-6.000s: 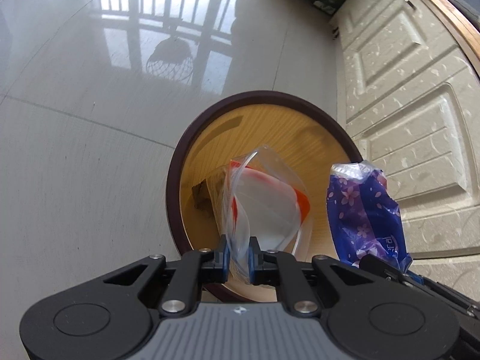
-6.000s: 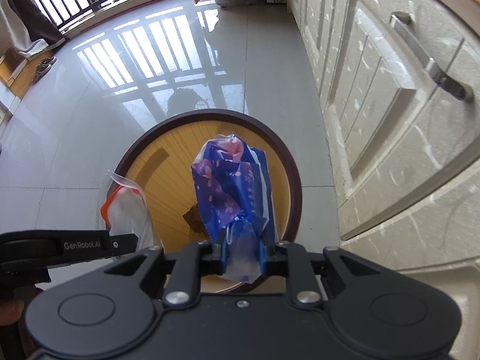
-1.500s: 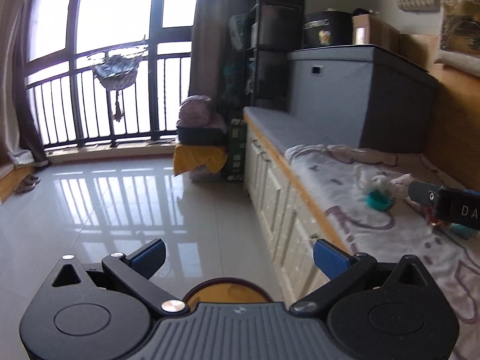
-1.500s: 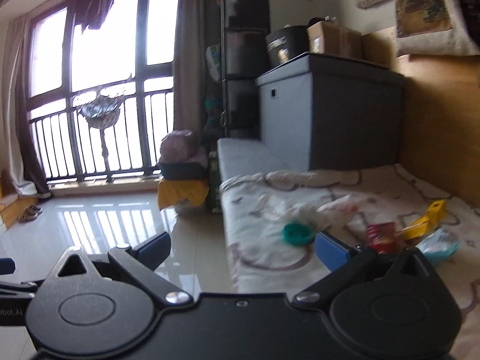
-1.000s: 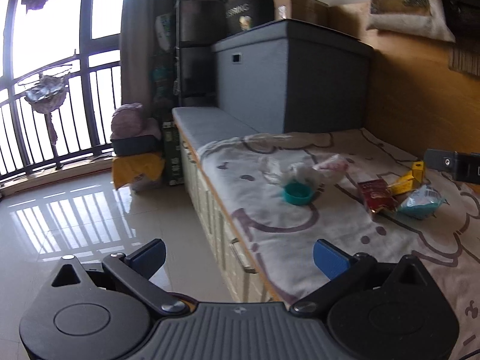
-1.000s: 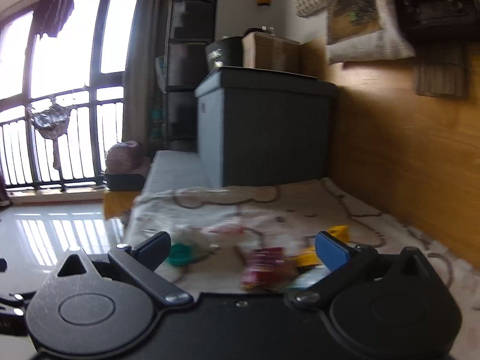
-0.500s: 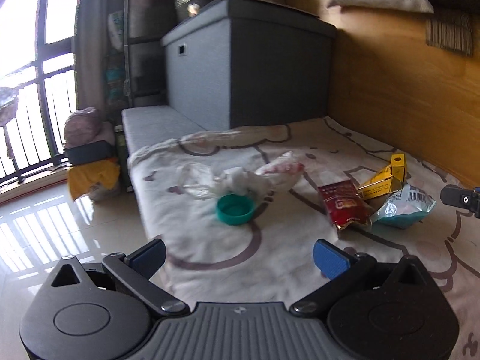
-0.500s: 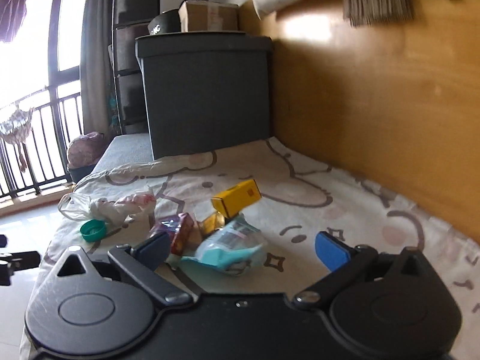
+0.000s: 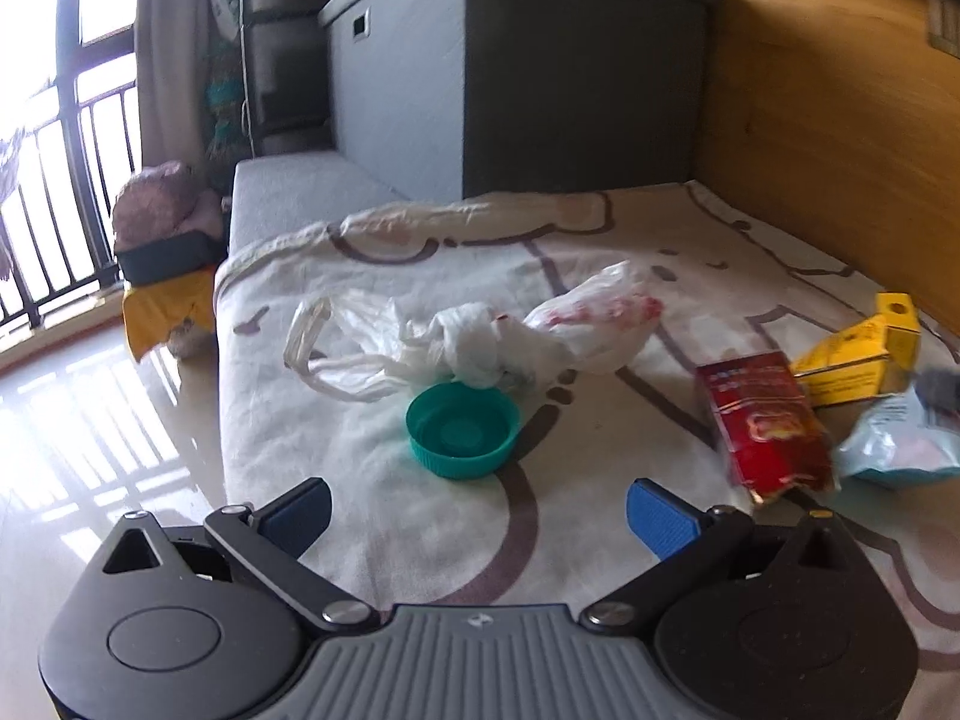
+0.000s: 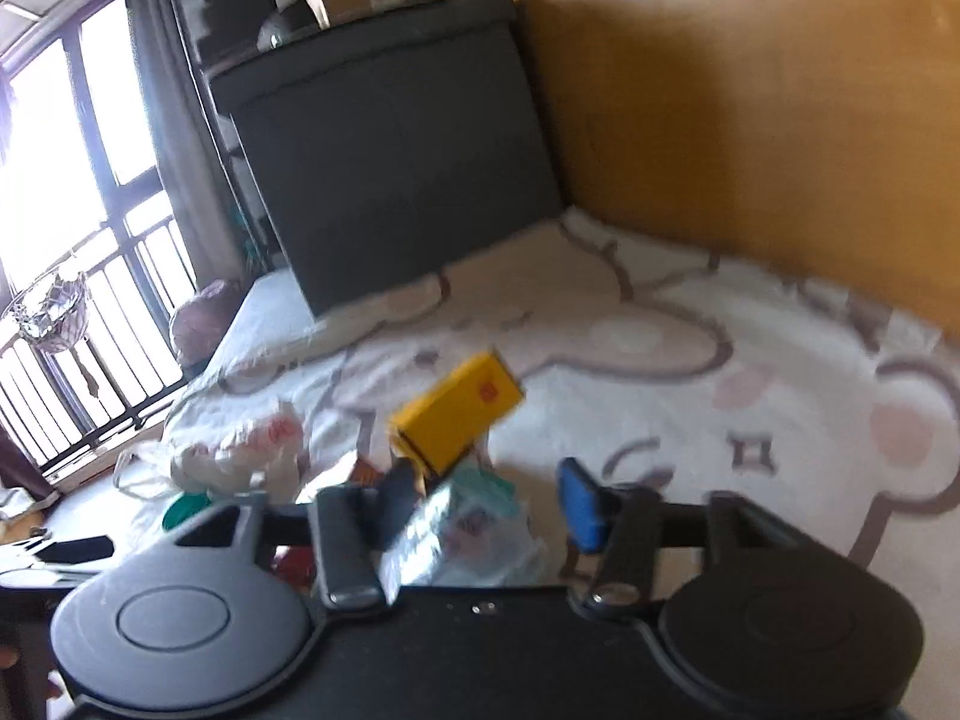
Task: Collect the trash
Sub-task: 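Grasp the teal bottle cap with the left tool while the right tool grasps the light blue wrapper, then carry the teal cap and light blue wrapper over the wastebasket with both tools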
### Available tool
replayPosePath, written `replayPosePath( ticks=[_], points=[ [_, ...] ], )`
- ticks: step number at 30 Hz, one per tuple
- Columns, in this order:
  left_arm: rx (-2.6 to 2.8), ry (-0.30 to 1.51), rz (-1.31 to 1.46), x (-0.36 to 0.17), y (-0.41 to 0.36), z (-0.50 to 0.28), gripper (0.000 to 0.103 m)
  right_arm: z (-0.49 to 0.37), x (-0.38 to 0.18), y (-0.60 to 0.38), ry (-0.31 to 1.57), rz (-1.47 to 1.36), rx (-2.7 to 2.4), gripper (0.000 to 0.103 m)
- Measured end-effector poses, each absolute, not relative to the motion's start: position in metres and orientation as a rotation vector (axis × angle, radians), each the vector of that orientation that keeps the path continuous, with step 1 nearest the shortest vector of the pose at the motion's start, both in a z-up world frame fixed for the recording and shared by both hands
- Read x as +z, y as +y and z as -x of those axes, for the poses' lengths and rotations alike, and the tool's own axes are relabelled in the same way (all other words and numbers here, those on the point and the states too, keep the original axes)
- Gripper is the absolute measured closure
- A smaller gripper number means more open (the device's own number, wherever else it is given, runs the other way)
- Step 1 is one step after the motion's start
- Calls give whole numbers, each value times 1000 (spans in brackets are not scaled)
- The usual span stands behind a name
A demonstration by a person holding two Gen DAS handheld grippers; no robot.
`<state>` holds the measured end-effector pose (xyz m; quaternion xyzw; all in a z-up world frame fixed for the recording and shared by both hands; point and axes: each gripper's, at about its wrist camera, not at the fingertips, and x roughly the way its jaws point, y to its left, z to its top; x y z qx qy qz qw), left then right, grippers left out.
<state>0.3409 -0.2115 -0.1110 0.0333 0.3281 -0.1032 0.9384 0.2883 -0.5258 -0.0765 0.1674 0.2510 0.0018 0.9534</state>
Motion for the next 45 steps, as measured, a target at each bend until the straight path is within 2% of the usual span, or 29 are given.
replayPosePath(
  ticks=[13, 19, 21, 22, 23, 26, 29, 30, 32, 35, 37, 39, 41, 45],
  points=[
    [-219, 646, -96, -129, -216, -370, 0, -230, -91, -496, 546, -272, 142, 66],
    [-223, 650, -115, -130, -222, -382, 1, -210, -86, -482, 565, -248, 219, 67],
    [-226, 648, -108, -131, -221, -384, 1, -205, -82, -482, 555, -253, 208, 58],
    [-228, 647, -105, -131, -221, -384, 1, -203, -80, -483, 548, -258, 187, 43],
    [-228, 646, -101, -132, -220, -384, 3, -203, -79, -485, 541, -263, 166, 33],
    [-221, 637, -91, -132, -219, -383, 9, -206, -78, -494, 529, -297, 116, 26],
    [-221, 626, -79, -131, -217, -382, 18, -221, -83, -507, 559, -390, 99, 25],
    [-227, 620, -72, -130, -216, -382, 21, -226, -86, -509, 573, -421, 105, 25],
    [-243, 605, -53, -129, -213, -380, 38, -236, -92, -514, 596, -509, 130, 25],
    [-254, 601, -33, -128, -210, -379, 49, -249, -100, -517, 627, -614, 137, 25],
    [-255, 600, -35, -127, -210, -379, 53, -256, -103, -513, 642, -615, 129, 27],
    [-257, 600, -42, -127, -212, -378, 53, -263, -107, -509, 669, -621, 122, 32],
    [-265, 598, -53, -127, -213, -377, 53, -268, -110, -509, 689, -654, 101, 48],
    [-294, 596, -90, -127, -215, -368, 53, -270, -111, -508, 714, -663, 99, 55]
  ],
)
